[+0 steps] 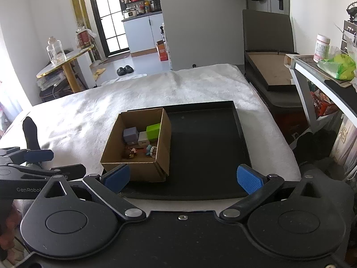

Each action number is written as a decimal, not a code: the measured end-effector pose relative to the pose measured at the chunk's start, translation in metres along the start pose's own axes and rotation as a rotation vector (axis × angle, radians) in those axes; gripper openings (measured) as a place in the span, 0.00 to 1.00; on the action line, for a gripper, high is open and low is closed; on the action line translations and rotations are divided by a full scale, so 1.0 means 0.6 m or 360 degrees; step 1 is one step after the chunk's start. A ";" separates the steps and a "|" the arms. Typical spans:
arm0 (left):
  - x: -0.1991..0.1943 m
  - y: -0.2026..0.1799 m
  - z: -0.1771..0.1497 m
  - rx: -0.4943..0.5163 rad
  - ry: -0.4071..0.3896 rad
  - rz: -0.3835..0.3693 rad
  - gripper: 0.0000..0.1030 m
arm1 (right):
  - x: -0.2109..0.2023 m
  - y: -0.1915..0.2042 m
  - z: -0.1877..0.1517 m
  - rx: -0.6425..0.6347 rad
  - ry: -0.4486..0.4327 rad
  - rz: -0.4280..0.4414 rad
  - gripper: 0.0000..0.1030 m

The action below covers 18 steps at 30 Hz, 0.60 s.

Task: Organize rigid objects

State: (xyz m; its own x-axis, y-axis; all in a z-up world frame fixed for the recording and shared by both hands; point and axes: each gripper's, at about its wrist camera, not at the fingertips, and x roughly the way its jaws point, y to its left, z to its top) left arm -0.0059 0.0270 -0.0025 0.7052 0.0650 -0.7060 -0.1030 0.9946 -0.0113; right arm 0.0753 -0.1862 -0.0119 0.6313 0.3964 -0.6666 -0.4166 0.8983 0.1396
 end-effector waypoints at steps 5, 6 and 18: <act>-0.001 0.000 0.000 0.0000 0.0000 0.0001 0.85 | 0.000 0.000 0.000 -0.0001 0.0001 -0.0002 1.00; -0.001 0.000 0.000 0.0000 -0.0001 0.0000 0.85 | 0.000 0.001 0.000 0.0000 -0.0001 -0.0002 1.00; -0.004 -0.004 0.000 0.0018 -0.0015 0.0009 0.85 | 0.000 0.002 -0.002 0.0001 0.0006 -0.0010 1.00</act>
State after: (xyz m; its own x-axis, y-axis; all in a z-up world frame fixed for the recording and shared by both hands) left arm -0.0073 0.0247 -0.0006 0.7114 0.0712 -0.6992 -0.0992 0.9951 0.0005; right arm 0.0738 -0.1854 -0.0125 0.6317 0.3900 -0.6700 -0.4121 0.9010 0.1359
